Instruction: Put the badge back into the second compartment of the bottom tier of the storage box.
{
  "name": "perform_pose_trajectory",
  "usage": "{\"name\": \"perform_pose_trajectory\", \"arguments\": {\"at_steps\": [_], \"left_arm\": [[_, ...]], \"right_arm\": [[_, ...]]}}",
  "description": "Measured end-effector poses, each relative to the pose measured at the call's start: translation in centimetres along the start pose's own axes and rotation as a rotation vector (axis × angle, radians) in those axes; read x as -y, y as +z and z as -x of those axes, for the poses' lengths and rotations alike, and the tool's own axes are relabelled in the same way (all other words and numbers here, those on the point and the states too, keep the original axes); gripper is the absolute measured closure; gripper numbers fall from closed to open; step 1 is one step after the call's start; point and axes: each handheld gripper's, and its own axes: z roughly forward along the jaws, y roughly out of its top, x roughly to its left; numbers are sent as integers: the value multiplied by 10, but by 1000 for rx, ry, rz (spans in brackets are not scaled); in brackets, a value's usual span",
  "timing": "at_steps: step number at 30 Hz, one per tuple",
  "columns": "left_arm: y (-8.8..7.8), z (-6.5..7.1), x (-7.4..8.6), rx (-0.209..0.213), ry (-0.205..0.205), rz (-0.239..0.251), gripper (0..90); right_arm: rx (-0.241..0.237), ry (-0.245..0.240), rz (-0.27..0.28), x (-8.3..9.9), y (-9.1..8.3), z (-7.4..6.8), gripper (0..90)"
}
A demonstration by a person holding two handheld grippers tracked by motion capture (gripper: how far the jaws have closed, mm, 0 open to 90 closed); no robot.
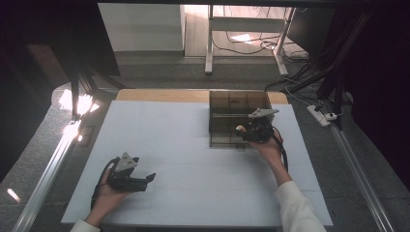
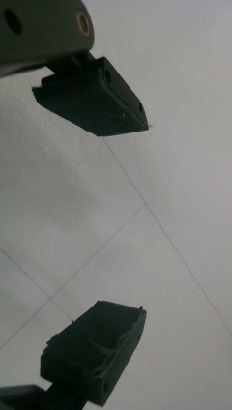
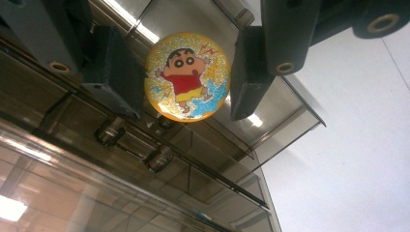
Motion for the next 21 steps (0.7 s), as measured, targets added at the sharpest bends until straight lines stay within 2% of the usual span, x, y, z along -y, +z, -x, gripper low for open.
{"name": "perform_pose_trajectory", "arguments": {"at_steps": [6, 21], "left_arm": [[0, 0, 0, 1, -1, 0, 129], [-1, 0, 1, 0, 0, 0, 130]], "right_arm": [[-6, -13, -2, -1, 0, -3, 461], [-5, -11, 0, 0, -3, -4, 360]]}}
